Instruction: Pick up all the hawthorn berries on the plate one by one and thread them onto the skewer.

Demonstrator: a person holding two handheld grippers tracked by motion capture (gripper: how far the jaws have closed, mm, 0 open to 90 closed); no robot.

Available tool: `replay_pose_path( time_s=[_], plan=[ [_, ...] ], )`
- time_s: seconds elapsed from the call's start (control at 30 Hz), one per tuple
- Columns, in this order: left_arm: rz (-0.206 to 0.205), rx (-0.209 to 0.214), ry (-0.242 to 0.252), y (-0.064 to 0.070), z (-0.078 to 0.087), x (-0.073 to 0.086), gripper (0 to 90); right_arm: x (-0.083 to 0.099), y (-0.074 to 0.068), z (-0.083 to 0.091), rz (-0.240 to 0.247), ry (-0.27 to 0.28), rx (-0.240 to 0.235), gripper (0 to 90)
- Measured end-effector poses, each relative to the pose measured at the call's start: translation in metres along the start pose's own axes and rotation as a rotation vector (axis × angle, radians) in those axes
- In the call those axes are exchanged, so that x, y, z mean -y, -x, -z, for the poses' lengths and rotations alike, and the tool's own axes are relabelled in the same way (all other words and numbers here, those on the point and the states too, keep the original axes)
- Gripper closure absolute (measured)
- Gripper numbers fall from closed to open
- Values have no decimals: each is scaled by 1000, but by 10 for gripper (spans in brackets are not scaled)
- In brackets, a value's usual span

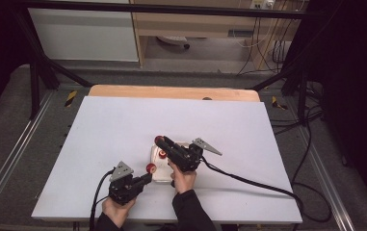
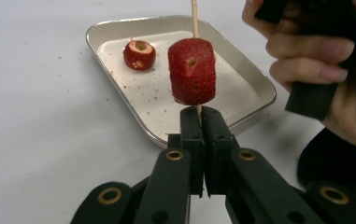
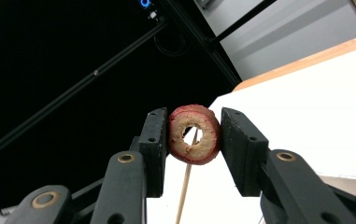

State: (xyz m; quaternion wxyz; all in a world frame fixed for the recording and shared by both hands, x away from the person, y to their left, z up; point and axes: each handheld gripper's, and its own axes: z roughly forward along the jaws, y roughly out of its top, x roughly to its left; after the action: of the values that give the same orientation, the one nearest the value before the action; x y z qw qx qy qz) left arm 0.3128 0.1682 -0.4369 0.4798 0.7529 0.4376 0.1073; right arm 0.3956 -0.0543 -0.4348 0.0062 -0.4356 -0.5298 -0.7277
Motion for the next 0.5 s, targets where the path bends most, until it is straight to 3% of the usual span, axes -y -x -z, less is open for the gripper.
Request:
replay_pose_path(
  time_s=[0.2, 0.37, 0.5],
  plan=[
    [-35, -30, 2, -2, 3, -2, 884, -1, 0, 0, 8, -29, -11, 628],
    [-38, -33, -25, -6, 2, -1, 885, 2, 1, 0, 20, -57, -1, 628],
    [-27, -20, 2, -2, 4, -1, 884, 2, 0, 1, 22, -41, 0, 629]
  ],
)
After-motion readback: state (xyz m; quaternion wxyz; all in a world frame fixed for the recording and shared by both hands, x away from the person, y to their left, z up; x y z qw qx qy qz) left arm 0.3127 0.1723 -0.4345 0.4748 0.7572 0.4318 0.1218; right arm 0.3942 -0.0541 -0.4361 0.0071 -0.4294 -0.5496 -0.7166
